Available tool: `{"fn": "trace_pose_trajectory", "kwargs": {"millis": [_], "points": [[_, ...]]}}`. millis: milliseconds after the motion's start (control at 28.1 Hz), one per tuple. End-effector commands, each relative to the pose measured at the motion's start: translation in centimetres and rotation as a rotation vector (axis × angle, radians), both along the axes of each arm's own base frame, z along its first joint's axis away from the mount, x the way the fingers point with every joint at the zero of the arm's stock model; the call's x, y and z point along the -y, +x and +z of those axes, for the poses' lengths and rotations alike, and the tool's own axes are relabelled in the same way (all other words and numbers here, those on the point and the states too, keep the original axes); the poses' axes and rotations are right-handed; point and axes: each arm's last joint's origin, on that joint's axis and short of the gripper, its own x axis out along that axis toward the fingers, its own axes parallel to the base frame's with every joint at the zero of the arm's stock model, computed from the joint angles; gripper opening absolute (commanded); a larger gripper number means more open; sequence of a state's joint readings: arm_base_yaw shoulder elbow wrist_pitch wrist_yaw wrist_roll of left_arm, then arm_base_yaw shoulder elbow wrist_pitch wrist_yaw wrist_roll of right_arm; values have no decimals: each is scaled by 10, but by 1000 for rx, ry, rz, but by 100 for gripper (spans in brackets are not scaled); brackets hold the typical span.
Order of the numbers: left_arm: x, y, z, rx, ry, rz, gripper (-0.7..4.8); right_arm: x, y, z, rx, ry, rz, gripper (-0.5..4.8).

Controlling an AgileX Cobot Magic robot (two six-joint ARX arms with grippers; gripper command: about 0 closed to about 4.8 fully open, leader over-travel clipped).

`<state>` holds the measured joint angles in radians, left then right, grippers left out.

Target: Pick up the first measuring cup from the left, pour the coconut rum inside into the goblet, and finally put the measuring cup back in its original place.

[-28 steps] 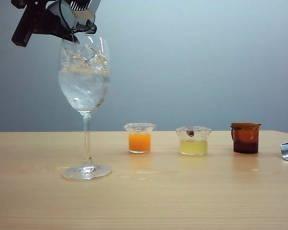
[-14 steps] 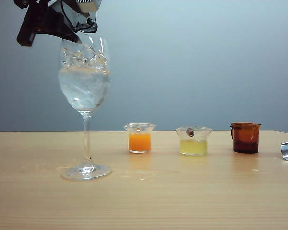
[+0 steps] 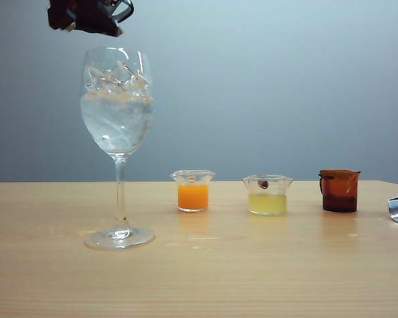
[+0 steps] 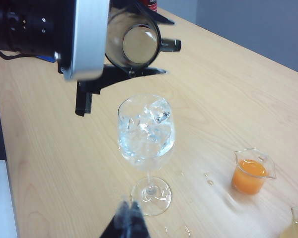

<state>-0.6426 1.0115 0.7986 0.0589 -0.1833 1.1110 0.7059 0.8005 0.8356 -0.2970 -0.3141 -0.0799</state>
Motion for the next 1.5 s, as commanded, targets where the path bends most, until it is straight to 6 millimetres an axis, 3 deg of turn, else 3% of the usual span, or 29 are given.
{"fn": "trace_pose_trajectory", "kwargs": {"millis": [36,214,427,819,1211,1496], "points": [[-4,3,10,-2,-200,21,-6,0,-1,3,14,9,4,-4],[-17,12,17,-15,-399,66,-6,1,-1,2,12,7,4,-4],[-50,28,19,-90,-613,87,-6,1,-1,3,12,8,4,-4],[-108,50,10,-222,-783,89,-6,1,-2,3,12,8,4,-4],[-107,85,-16,-304,-838,69,-6,2,-2,3,15,10,4,-4],[-104,124,-58,-410,-911,48,-6,2,-2,3,14,9,4,-4]]}}
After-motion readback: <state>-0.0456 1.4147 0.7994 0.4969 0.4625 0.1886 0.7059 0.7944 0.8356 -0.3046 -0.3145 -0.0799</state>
